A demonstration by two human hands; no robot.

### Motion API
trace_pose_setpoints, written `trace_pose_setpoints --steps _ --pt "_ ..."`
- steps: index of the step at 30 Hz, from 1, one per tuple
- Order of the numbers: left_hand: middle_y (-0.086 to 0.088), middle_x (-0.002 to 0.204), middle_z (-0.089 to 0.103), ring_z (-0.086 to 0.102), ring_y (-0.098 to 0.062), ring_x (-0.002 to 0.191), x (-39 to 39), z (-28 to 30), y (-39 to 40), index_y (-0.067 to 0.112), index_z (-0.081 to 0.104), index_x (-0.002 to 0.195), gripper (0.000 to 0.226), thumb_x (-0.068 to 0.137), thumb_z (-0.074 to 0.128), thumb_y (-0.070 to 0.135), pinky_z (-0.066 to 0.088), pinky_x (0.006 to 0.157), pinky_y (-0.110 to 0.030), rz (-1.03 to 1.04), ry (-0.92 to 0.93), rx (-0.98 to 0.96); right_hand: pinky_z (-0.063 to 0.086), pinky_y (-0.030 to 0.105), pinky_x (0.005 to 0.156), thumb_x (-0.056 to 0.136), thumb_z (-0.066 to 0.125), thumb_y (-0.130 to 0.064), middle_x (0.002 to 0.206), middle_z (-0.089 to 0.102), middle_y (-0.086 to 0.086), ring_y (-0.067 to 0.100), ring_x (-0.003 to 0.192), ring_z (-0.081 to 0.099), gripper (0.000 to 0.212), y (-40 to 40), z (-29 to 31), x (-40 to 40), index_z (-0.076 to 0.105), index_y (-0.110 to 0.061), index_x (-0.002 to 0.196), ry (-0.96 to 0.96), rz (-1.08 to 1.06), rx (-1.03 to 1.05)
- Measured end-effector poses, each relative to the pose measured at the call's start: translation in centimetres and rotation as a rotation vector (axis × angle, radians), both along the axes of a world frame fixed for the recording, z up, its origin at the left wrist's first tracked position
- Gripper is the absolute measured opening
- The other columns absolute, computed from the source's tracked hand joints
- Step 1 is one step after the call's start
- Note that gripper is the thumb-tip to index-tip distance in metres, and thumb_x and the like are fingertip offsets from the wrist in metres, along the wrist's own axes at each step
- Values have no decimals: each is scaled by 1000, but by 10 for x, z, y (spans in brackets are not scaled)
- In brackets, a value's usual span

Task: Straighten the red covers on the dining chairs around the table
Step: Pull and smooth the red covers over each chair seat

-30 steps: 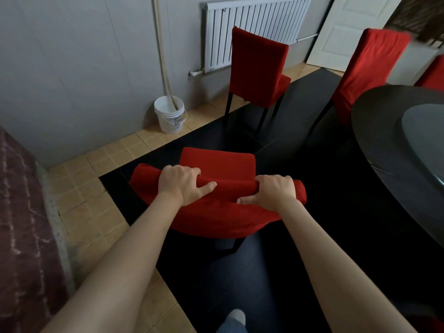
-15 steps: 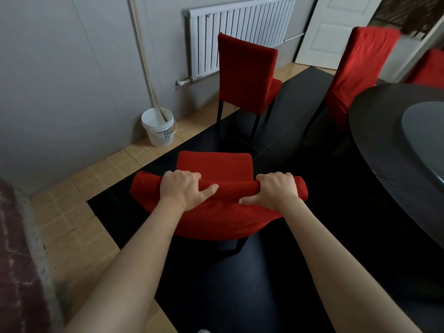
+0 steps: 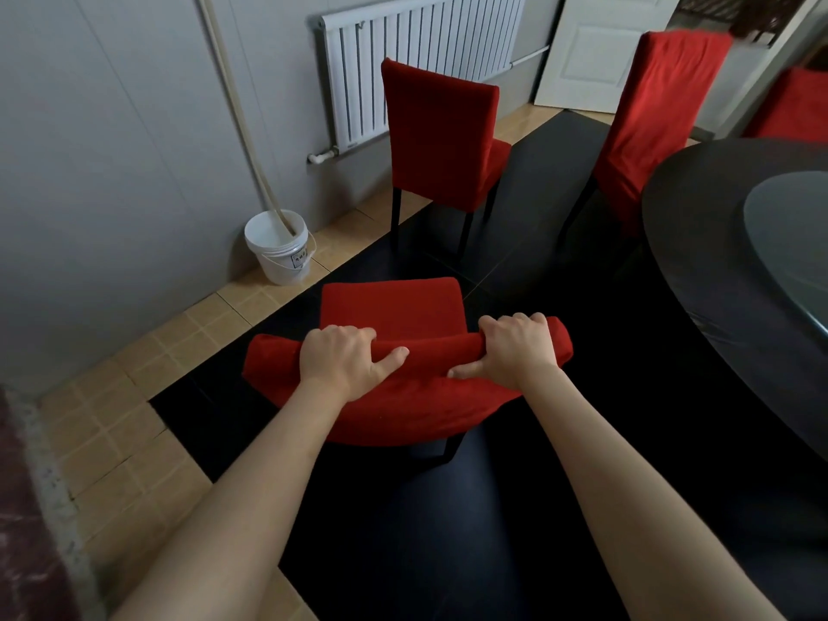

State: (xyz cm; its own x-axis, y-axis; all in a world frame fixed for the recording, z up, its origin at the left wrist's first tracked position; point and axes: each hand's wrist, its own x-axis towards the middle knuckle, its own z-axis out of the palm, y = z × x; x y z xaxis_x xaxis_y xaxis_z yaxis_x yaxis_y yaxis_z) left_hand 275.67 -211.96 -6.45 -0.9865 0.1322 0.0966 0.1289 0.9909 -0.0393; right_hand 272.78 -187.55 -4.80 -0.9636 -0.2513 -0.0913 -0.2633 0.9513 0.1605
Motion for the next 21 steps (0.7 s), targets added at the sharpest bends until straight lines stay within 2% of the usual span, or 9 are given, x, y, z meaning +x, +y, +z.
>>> trace_pose_setpoints --steps 7,12,16,21 --pt "0 91 70 65 -20 81 2 -1 -4 22 66 115 90 76 7 78 38 61 -30 -40 4 11 35 40 95 54 46 -94 89 61 -3 19 95 57 84 -5 0 13 53 -21 97 4 -70 -76" --pt "1 93 71 65 -20 84 6 -1 -10 23 64 119 90 77 8 79 40 62 -30 -87 -6 18 35 39 93 51 43 -95 82 54 -6 19 93 57 81 -11 -1 27 47 -23 90 11 -123 -86" --pt "2 92 69 65 -20 85 11 1 -21 24 64 116 89 75 7 80 38 63 -31 -162 -31 23 35 39 93 50 40 -96 83 56 -6 18 92 57 86 -19 -2 50 54 -23 94 18 -189 -86" --pt "3 94 69 65 -18 86 17 4 -37 24 64 114 90 74 7 81 37 63 -30 -271 -36 27 35 39 92 50 39 -96 79 52 -7 18 89 56 85 -36 -2 81 51 -23 91 23 -284 -108"
